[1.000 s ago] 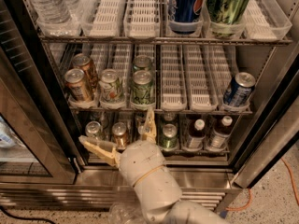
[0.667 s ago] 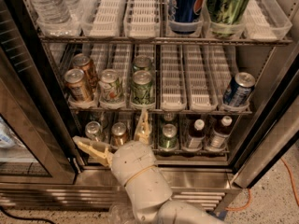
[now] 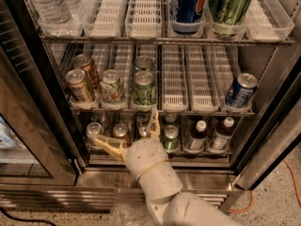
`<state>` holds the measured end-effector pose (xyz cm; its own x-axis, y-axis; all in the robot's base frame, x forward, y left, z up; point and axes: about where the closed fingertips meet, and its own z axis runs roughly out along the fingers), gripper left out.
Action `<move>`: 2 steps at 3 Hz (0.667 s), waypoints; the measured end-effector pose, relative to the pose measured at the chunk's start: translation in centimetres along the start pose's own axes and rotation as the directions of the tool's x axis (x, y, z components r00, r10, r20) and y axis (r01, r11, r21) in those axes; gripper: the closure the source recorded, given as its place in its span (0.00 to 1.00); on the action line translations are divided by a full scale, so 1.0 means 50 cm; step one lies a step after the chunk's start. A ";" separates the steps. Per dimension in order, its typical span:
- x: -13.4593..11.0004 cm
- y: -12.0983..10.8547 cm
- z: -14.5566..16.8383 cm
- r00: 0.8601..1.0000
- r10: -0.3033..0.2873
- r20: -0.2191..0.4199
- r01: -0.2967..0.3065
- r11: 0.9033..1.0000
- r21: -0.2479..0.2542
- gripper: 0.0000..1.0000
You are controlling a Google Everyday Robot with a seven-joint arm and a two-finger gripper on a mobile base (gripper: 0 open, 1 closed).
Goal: Pick 7up can from middle shelf of fridge
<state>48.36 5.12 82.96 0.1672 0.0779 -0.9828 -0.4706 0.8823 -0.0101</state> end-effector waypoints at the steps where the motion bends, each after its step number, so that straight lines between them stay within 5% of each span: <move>1: 0.000 0.000 0.000 1.000 0.000 0.000 0.000 1.000 0.000 0.02; 2: 0.000 0.000 0.000 1.000 0.000 0.000 0.000 1.000 0.000 0.18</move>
Offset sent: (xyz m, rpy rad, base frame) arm 0.0000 0.0000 0.0000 0.0000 0.0000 0.0000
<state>48.36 5.12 82.96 0.1672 0.0779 -0.9828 -0.4707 0.8823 -0.0102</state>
